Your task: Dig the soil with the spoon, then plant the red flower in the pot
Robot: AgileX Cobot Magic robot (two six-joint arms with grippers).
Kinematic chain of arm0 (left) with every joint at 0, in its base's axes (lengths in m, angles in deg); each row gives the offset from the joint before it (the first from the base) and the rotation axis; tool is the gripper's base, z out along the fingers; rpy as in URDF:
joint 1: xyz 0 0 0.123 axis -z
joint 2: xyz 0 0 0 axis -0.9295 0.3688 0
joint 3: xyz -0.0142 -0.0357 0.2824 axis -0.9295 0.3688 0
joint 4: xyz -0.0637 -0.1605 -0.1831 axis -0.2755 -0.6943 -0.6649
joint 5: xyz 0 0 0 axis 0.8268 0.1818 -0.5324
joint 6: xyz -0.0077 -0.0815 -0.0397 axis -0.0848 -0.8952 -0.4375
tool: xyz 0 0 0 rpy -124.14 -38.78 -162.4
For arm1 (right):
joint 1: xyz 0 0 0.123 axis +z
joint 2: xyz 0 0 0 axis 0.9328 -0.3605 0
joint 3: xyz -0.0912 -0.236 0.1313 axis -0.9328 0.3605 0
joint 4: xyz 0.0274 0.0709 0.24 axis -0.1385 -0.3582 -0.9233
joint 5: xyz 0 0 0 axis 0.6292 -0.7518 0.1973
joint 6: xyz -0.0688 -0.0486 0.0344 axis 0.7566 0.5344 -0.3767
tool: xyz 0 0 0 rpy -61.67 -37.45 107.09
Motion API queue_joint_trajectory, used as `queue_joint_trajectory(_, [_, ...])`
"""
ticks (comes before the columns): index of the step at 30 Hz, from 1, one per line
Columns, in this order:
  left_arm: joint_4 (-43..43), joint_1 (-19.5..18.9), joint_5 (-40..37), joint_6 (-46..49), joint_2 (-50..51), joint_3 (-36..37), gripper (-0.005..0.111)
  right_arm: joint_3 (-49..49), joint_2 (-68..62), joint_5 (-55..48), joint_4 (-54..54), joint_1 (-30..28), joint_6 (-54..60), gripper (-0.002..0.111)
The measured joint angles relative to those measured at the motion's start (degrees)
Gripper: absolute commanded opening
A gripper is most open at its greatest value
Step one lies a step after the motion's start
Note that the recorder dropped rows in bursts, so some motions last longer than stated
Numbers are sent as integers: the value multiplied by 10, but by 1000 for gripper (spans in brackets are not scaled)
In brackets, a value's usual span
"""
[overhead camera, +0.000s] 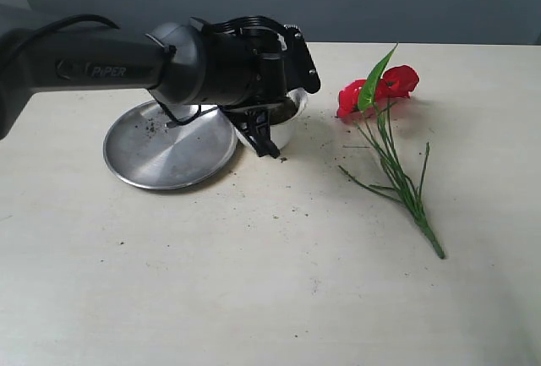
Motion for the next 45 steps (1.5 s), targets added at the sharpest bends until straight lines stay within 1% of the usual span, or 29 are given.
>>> queue_joint_trajectory(5, [-19, 0, 7, -9, -1, 0, 0, 0, 0, 0, 0, 0, 0, 0])
queue_joint_trajectory(24, [-19, 0, 5, -11, -1, 0, 0, 0, 0, 0, 0, 0, 0, 0])
queue_joint_trajectory(36, [-10, 0, -9, -84, -5, 0, 0, 0, 0, 0, 0, 0, 0, 0])
queue_joint_trajectory(45, [-28, 1, 26, -120, -43, 3, 0, 0, 0, 0, 0, 0, 0, 0])
